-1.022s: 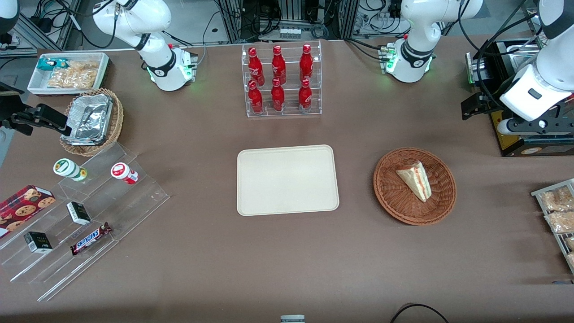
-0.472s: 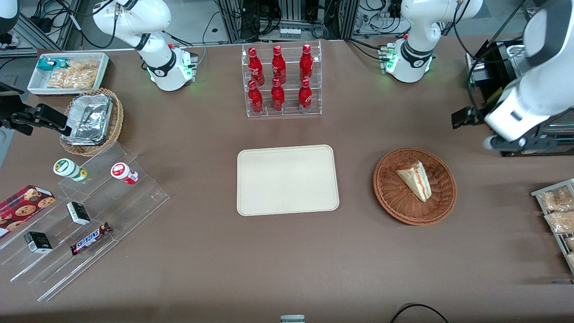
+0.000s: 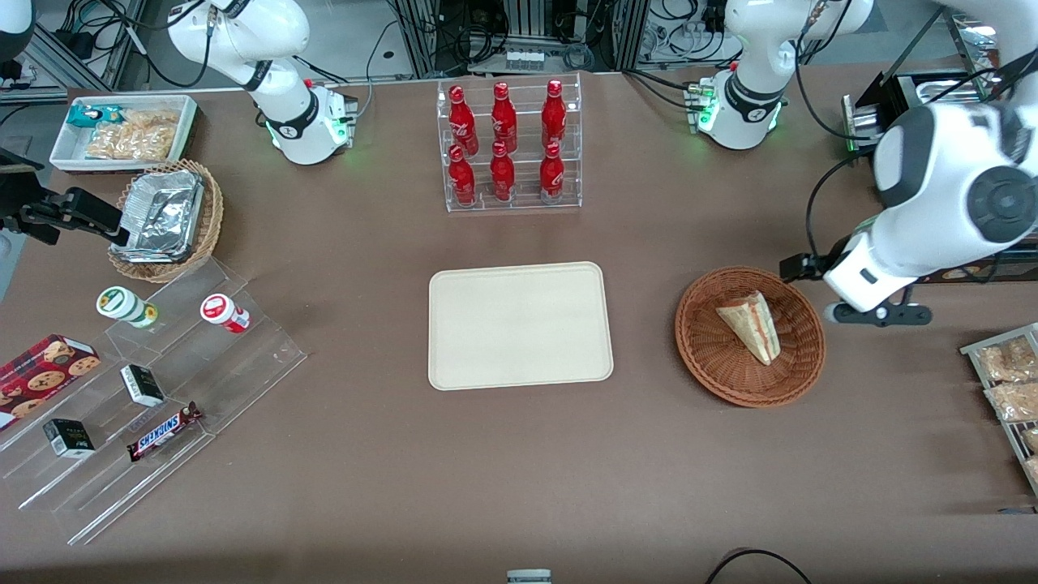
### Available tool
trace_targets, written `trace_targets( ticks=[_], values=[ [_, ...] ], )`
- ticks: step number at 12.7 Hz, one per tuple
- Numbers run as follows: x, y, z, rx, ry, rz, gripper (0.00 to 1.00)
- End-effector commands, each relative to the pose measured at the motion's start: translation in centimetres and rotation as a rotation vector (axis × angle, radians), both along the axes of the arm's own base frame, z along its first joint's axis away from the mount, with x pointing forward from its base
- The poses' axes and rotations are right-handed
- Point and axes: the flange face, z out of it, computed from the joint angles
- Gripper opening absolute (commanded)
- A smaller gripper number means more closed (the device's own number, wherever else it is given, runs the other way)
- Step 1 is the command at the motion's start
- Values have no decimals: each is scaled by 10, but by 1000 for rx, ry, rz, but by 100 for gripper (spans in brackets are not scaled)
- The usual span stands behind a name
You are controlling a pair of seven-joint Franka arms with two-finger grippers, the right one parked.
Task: Place sandwich from basket to tray
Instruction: 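Move the left gripper over the sandwich in the wicker basket, then lower the left gripper and close it on the wrapped sandwich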
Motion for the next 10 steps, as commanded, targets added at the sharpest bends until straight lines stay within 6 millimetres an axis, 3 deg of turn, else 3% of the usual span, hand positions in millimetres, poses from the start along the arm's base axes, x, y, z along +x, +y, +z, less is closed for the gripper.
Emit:
trace_targets(
  ticks=[1,4,7,10],
  values=[
    [-17,-1,-37,-1,-54,63,100],
    [-28,-4,-64,26,-91,298,100],
    [-30,-28,-88,51,-123,610,100],
    [-29,-35,-105,64,-106,670,100]
  ],
)
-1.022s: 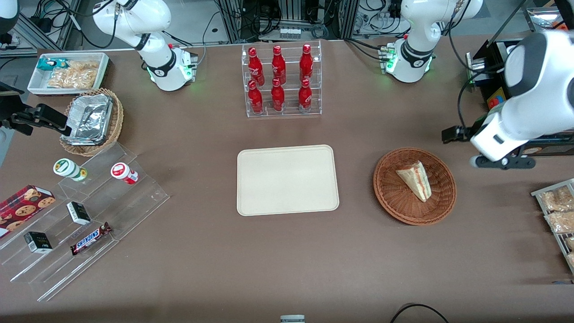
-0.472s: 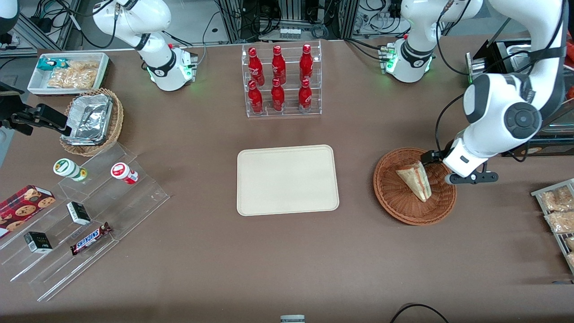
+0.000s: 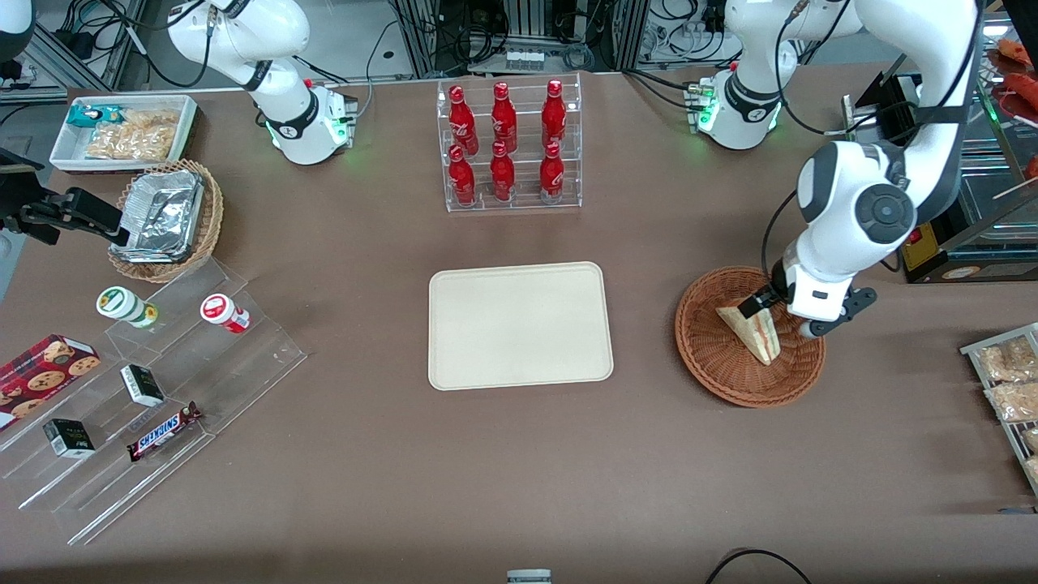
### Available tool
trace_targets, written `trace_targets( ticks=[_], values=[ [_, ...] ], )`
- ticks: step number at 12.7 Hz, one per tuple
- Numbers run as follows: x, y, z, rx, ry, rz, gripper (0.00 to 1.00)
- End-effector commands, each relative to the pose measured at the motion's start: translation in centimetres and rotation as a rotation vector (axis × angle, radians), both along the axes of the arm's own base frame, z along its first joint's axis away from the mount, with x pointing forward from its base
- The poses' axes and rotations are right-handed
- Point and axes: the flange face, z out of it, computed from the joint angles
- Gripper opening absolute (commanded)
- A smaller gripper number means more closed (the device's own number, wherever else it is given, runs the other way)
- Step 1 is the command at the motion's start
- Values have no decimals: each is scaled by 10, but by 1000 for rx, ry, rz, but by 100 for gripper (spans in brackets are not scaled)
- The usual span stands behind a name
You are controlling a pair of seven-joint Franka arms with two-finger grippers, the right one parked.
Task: Place sandwich from basket to tray
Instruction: 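Lower the left gripper and close it on the wrapped sandwich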
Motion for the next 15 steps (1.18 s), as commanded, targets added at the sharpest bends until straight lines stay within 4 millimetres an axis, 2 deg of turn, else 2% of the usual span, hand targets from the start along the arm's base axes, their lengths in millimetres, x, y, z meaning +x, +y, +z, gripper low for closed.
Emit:
trace_targets(
  ticks=[1,6,7,8,10,11,13,15],
  values=[
    [2,1,-18,-3,6,48,100],
    [7,7,-64,-7,34,73,100],
    [8,7,-68,-8,37,76,100],
    [8,7,-71,-9,36,82,87],
    [8,10,-74,-3,42,127,23],
    [8,9,-72,-2,43,123,10],
    [13,8,-61,-1,28,90,7],
    [25,-1,-25,-6,17,-8,4]
  ],
)
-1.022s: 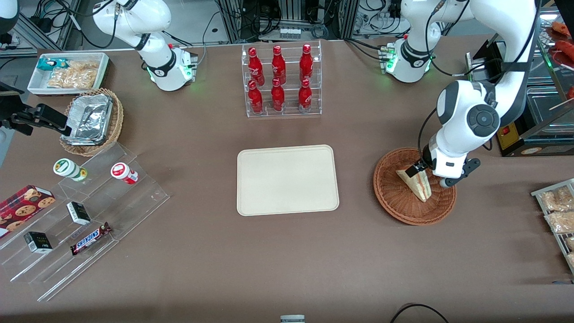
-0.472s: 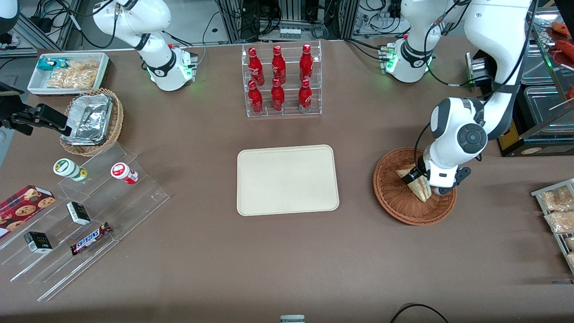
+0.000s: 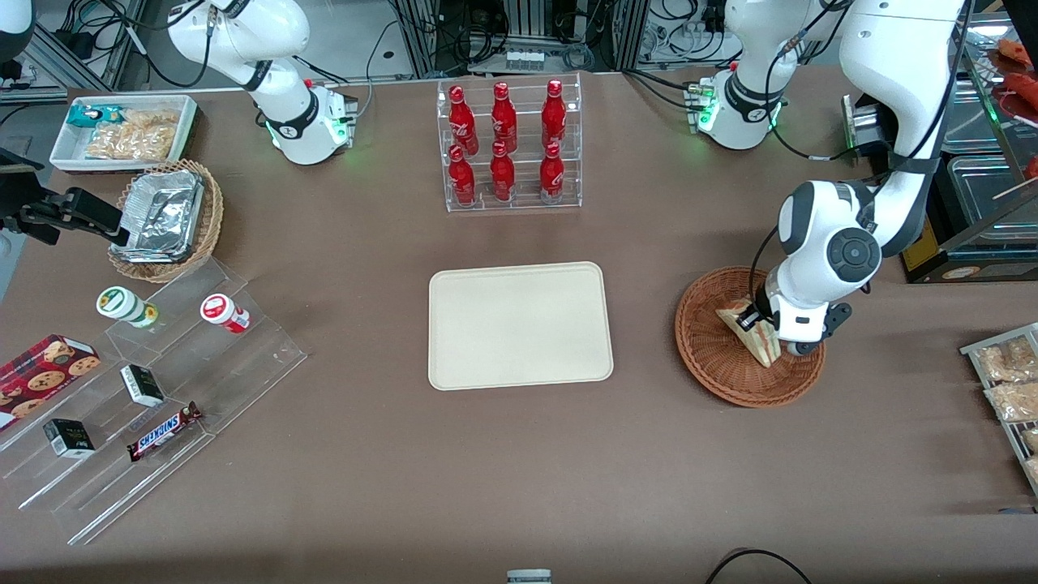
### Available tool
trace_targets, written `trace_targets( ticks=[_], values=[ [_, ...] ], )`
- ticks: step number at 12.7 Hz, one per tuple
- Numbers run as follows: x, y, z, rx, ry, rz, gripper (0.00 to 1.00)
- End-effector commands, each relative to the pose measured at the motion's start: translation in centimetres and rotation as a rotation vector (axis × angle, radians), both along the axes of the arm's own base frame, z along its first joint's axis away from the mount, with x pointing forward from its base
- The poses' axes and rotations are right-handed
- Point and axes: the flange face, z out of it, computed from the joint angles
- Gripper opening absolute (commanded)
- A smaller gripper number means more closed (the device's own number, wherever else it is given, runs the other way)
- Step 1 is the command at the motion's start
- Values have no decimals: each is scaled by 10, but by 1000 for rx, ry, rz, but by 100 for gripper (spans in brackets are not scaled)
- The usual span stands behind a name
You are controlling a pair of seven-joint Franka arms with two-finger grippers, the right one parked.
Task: Place sandwich from basket to tray
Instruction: 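Lift the sandwich and carry it over the cream tray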
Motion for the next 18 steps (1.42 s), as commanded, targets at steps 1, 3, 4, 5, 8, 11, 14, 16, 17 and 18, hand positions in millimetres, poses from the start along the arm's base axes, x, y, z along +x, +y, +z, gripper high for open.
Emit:
trace_targets(
  ticks=[1,3,4,5,8,11,14,16,17,18],
  values=[
    [18,-28,53,-4,5,-111,3],
    [33,-78,68,-2,60,-383,5],
    [39,-108,73,-12,63,-481,5],
    [40,-137,72,-16,63,-511,5],
    [34,-226,65,-18,39,-515,2],
    [19,-308,44,-102,65,-506,1],
    [-4,-377,23,-100,69,-478,0],
    [-12,-415,10,-102,63,-461,0],
    [-17,-429,4,-101,61,-458,0],
    [-20,-438,-1,-102,61,-453,0]
  ],
)
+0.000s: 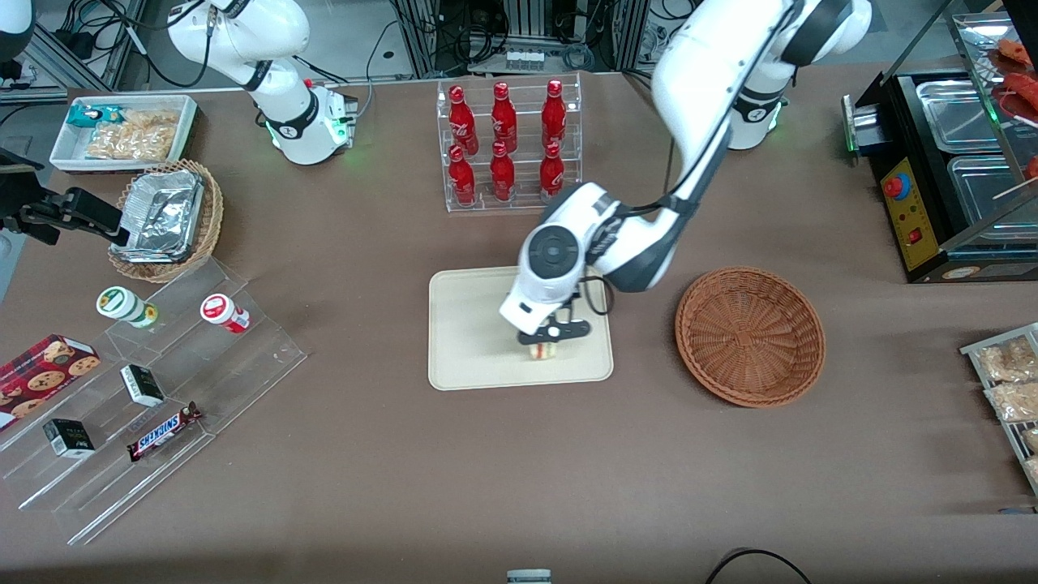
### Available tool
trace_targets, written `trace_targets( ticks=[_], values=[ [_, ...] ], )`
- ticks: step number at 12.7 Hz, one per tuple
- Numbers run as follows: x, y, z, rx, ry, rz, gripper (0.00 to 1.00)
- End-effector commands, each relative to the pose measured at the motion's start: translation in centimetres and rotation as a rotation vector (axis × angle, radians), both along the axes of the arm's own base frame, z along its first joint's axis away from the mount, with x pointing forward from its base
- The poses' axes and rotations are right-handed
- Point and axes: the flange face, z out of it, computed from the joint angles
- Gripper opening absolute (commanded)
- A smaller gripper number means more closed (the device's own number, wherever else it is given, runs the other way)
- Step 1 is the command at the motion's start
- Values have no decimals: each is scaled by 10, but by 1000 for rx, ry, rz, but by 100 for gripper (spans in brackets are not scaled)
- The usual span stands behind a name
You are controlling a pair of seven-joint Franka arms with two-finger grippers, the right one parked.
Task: Place sandwich from basket to tray
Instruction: 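Lift the sandwich and carry it over the cream tray, then lower the sandwich onto the tray and open the left gripper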
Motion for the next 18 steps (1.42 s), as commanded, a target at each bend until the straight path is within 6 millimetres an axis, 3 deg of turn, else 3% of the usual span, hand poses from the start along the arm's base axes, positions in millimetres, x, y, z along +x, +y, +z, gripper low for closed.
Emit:
trace_targets(
  ticks=[1,5,6,7,8,10,13,18],
  values=[
    [1,-26,-9,3,9,20,0],
    [2,-24,-12,19,-13,-1,7],
    [3,-24,-12,18,-14,1,20],
    [2,-23,-14,22,-12,7,91],
    [0,-23,-15,25,-10,9,100],
    [3,-23,-3,14,-23,10,100],
    [10,-11,42,7,-63,4,100],
    [35,52,87,124,-46,83,100]
  ],
)
